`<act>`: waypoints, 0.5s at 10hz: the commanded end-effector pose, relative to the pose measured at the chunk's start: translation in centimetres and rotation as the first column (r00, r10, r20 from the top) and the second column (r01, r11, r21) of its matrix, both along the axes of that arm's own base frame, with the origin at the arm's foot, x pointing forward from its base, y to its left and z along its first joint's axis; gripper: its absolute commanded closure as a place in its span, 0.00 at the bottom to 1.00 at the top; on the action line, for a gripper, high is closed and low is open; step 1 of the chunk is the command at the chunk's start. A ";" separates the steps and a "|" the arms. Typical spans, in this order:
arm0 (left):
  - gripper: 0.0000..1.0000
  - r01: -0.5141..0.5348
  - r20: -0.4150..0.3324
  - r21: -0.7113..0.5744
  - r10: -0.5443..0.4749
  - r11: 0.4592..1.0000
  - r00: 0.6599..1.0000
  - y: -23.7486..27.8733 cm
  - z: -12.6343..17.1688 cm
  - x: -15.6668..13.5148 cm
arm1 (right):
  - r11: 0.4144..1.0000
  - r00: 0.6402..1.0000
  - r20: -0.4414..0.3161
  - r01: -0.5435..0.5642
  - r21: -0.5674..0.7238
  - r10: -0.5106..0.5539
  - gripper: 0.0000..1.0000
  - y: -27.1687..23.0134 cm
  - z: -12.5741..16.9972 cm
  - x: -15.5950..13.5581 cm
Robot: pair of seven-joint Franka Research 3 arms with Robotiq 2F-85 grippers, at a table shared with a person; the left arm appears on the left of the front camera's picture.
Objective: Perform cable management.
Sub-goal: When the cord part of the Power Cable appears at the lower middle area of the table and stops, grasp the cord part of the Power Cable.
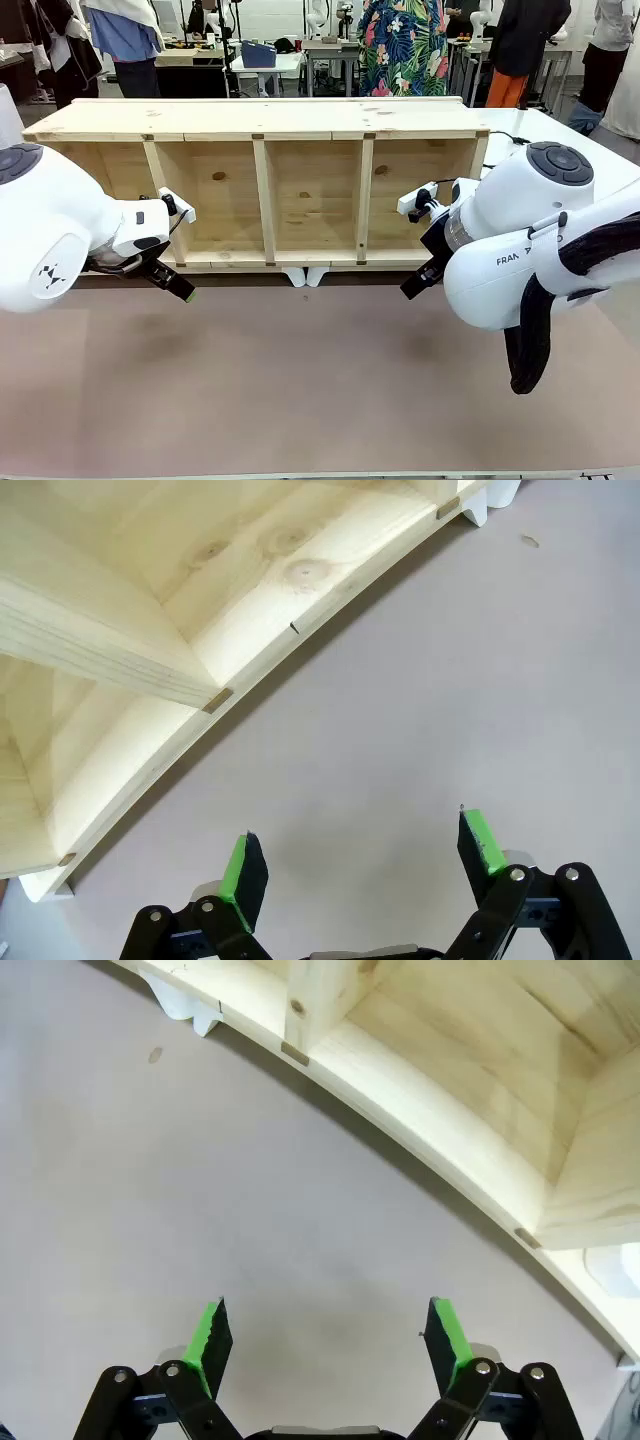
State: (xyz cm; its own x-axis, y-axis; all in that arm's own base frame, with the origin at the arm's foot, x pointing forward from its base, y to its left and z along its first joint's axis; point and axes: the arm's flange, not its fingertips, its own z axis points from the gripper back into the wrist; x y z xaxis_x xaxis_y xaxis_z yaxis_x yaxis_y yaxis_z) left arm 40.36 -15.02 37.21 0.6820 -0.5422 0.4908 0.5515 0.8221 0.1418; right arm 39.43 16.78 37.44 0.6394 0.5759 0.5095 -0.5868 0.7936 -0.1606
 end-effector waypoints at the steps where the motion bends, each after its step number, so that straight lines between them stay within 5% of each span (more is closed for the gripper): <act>1: 0.00 0.000 0.000 0.000 0.000 1.000 1.000 0.0 0.0 0.0 | 1.000 1.000 0.000 0.000 0.000 0.000 0.00 0.0 0.0 0.0; 5: 0.00 0.000 0.000 0.000 0.000 1.000 1.000 0.0 0.0 0.0 | 1.000 1.000 0.000 0.000 0.000 0.000 0.00 0.0 0.0 0.0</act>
